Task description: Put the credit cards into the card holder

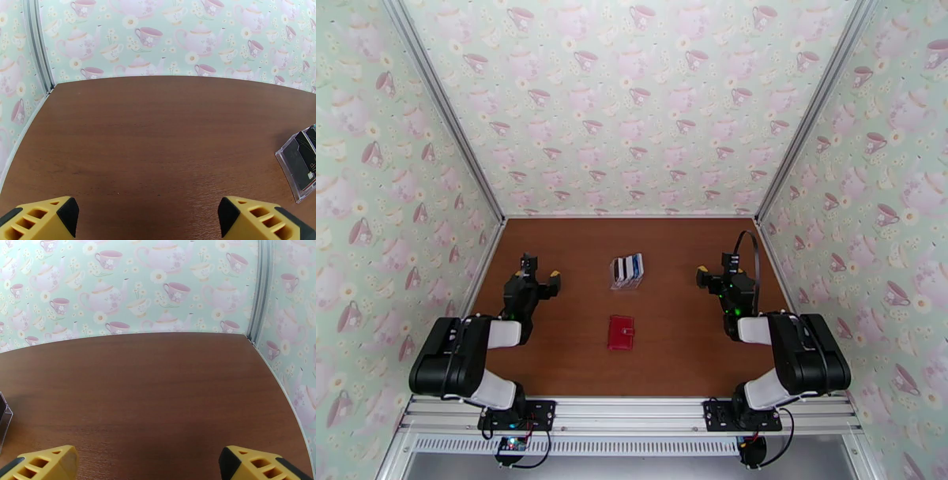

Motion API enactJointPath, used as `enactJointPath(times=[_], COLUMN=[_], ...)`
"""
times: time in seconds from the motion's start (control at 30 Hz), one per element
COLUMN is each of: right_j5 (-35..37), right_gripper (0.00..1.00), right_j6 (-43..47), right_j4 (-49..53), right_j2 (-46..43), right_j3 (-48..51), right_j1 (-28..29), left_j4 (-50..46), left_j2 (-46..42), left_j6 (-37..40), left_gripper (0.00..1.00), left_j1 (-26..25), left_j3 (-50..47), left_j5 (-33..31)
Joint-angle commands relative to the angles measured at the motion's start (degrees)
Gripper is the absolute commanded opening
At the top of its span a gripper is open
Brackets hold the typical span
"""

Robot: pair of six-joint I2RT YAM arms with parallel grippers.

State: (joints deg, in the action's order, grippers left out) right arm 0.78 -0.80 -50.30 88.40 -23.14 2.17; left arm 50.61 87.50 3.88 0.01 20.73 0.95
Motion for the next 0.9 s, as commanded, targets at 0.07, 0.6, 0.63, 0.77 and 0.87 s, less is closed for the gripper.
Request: enactJointPath(times=[0.07,0.6,0.63,0.77,0.87], right_j5=[0.4,0.3,0.3,0.4,0.3], right_gripper=[1.0,1.0,1.0,1.0,1.0], right_j6=[-0.4,-0.4,-0.4,-0.4,-0.4], right_j4=[-0.5,-0.5,-0.5,-0.5,-0.4], right_j2=[0.1,0.1,0.2,0.1,0.1], right_j3=[0.2,0.3,0.2,0.3,0.3], right_j1=[-0.2,-0.2,-0.2,-0.2,-0.2], left_j4=[-0.3,-0.3,-0.2,-0.2,-0.2], left_j2=[0.4,0.5,0.4,0.5,0.4], left_j6=[-0.5,-0.6,-0.6,-0.6,-0.7], left_gripper=[1.0,1.0,1.0,1.0,1.0], left_j1=[-0.2,0.1,0.1,0.1,0.2], left_j3=[1.0,1.0,0.9,0.9,1.0], left_j5=[-1.0,-0.4,-0.4,-0.2,0.0])
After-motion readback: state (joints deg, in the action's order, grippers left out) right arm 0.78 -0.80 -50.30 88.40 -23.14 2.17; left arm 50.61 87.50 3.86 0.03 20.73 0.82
